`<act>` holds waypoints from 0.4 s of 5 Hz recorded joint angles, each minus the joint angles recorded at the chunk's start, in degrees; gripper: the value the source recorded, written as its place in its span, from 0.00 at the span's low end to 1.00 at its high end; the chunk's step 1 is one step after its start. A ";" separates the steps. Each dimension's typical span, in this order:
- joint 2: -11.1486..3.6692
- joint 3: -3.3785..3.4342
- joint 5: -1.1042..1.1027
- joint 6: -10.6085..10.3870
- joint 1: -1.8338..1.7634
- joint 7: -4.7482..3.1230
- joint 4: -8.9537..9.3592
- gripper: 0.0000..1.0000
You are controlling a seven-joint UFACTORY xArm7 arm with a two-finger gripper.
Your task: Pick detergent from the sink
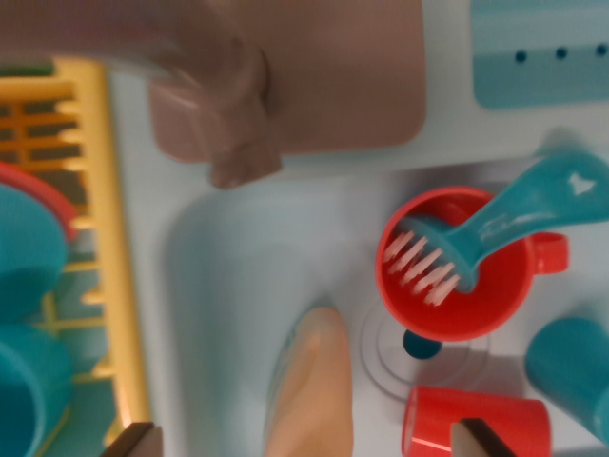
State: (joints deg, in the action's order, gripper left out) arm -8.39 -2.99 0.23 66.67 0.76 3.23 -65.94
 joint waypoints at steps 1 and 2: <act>0.00 0.00 0.00 0.00 0.00 0.00 0.00 0.00; -0.59 -0.16 0.21 -2.45 0.24 0.51 2.03 0.00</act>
State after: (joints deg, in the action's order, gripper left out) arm -8.98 -3.15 0.43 64.22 0.99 3.74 -63.91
